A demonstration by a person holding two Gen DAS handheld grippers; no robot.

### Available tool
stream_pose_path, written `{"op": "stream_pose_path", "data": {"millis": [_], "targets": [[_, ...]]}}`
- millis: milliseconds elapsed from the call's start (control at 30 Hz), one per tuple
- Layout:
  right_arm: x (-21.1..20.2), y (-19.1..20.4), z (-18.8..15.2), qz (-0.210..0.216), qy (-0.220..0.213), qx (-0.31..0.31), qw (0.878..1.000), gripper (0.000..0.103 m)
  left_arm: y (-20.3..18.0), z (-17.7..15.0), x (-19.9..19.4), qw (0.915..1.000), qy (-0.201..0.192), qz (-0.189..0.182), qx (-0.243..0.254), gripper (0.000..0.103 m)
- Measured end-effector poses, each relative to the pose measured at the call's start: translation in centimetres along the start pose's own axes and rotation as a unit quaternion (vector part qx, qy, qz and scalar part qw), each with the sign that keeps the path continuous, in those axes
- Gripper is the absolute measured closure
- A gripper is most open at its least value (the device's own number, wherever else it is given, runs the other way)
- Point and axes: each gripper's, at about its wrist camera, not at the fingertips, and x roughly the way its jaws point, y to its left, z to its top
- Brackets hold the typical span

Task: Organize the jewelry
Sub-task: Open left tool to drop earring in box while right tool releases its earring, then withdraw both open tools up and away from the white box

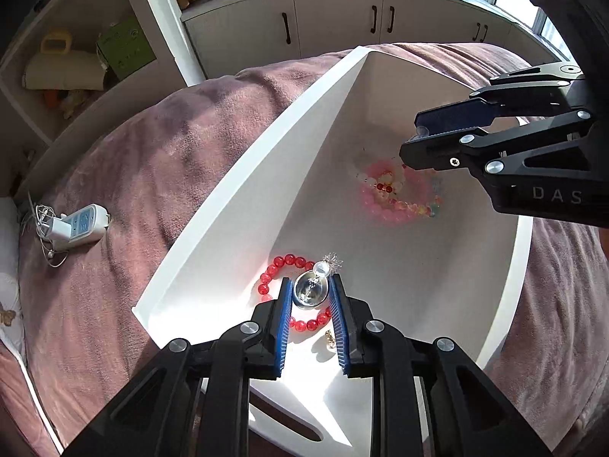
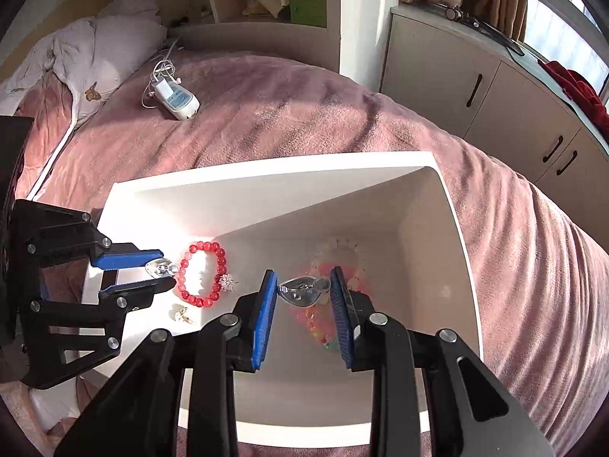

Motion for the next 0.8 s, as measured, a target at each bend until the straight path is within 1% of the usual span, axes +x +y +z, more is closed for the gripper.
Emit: {"op": "stream_pose_path", "data": {"millis": [100,200,233,267,300,400,433,500,533,600,667,700,767,800], "targets": [[1.9,-0.6,0.5,-0.015,0.019,0.017,1.000,0.073,0.1,0.0,0.6,0.9993,0.012,0.023,0.027,0.078],[3.0,-1.5,0.6,-0.024,0.032,0.036,0.999,0.073,0.2,-0.1,0.7,0.9992,0.014,0.022,0.032,0.076],[3.0,-1.6,0.6,-0.025,0.032,0.039,0.998,0.071,0.3,-0.2,0.7,0.9993,0.013,0.019,0.030,0.072],[2.9,-1.9,0.6,-0.029,0.031,0.041,0.998,0.066,0.2,-0.3,0.7,0.9993,0.012,0.018,0.031,0.066],[2.8,-2.0,0.5,-0.032,0.029,0.042,0.998,0.063,0.2,-0.3,0.8,0.9992,0.012,0.019,0.034,0.065],[1.9,-2.3,0.4,-0.037,0.018,0.038,0.998,0.062,-0.1,-0.4,0.5,0.9989,0.005,0.021,0.041,0.063],[1.3,-2.3,0.4,-0.035,0.010,0.038,0.999,0.061,-0.1,-0.3,0.3,0.9990,0.001,0.021,0.039,0.061],[0.1,-2.3,0.4,-0.035,-0.007,0.037,0.999,0.056,-0.3,-0.2,-0.4,0.9990,-0.011,0.022,0.038,0.056],[-0.5,-2.4,0.3,-0.035,-0.016,0.036,0.999,0.053,-0.5,-0.2,-0.8,0.9989,-0.018,0.023,0.037,0.051],[-2.1,-2.4,0.1,-0.036,-0.032,0.034,0.998,0.050,-0.8,-0.3,-1.9,0.9984,-0.036,0.023,0.038,0.048],[-3.9,-2.4,-0.2,-0.040,-0.053,0.030,0.997,0.041,-1.1,-0.4,-3.1,0.9974,-0.054,0.024,0.042,0.036],[-4.9,-2.4,-0.4,-0.040,-0.065,0.030,0.997,0.036,-1.4,-0.6,-3.9,0.9964,-0.065,0.031,0.045,0.033],[-7.0,-2.2,-1.0,-0.053,-0.090,0.032,0.994,0.013,-1.8,-1.1,-5.6,0.9935,-0.094,0.045,0.047,0.023],[-8.2,-2.1,-1.5,-0.055,-0.107,0.033,0.992,0.010,-1.9,-1.4,-6.5,0.9919,-0.110,0.045,0.045,0.021]]}}
